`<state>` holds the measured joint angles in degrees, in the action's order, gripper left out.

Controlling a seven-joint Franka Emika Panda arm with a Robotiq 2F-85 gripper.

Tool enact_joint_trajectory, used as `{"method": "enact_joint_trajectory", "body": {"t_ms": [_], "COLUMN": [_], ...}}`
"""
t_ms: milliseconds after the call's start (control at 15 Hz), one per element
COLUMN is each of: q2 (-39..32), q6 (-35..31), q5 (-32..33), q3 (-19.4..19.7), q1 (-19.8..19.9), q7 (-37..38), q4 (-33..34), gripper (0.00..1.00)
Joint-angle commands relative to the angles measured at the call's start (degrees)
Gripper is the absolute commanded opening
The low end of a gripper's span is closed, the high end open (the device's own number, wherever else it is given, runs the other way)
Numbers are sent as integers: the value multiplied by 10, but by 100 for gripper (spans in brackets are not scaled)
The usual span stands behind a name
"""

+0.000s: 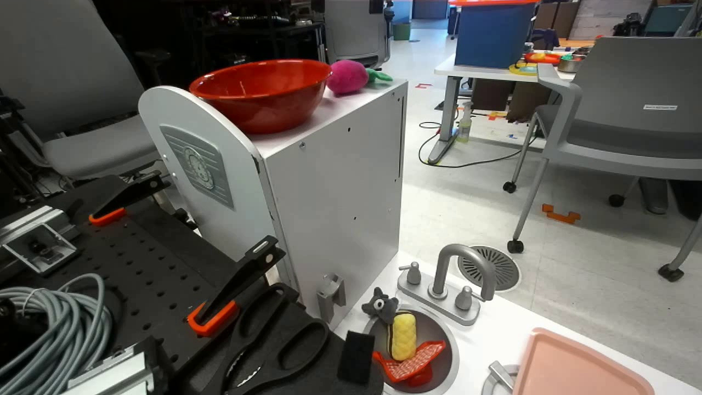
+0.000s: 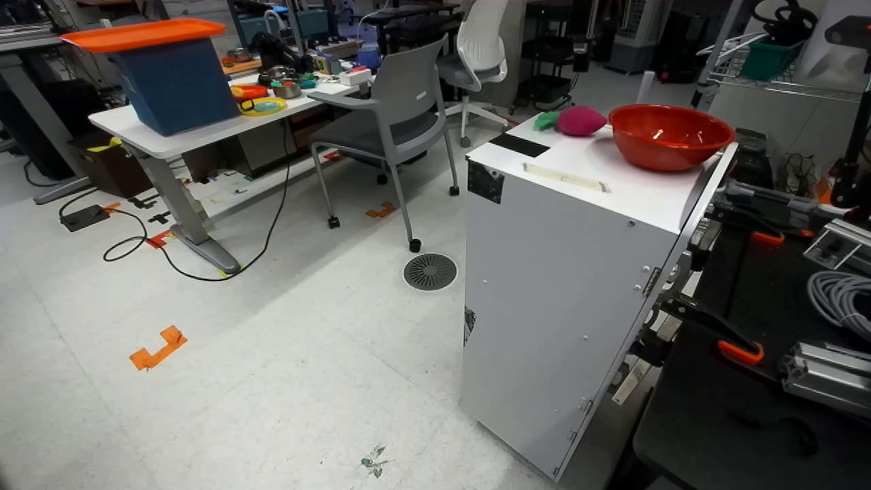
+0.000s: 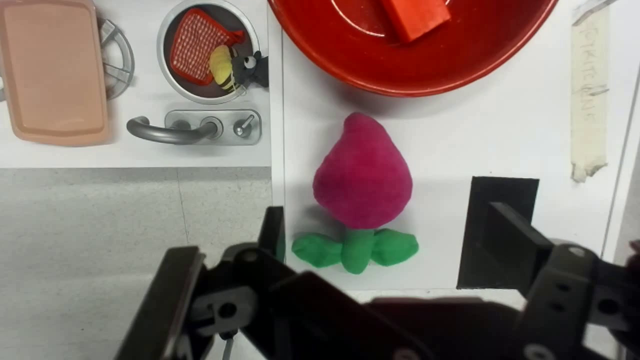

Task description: Pick up the purple toy from the top of the cabinet and put it in the orange bowl.

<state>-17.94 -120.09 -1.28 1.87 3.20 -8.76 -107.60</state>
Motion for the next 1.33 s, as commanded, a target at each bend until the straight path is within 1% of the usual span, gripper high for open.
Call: {"method": "enact_joint_trajectory", "body": {"t_ms": [0, 467, 933, 1267], "q2": [-14, -22, -27, -22], "q6": [19, 26, 72, 93], "q5": [8, 2, 4, 7], "q3": [-6, -9, -6, -1], "q1": [-5, -7, -7, -5], "q7": [4, 3, 12, 27], "q4": [20, 13, 17, 12], "gripper": [100, 100, 100, 100]}}
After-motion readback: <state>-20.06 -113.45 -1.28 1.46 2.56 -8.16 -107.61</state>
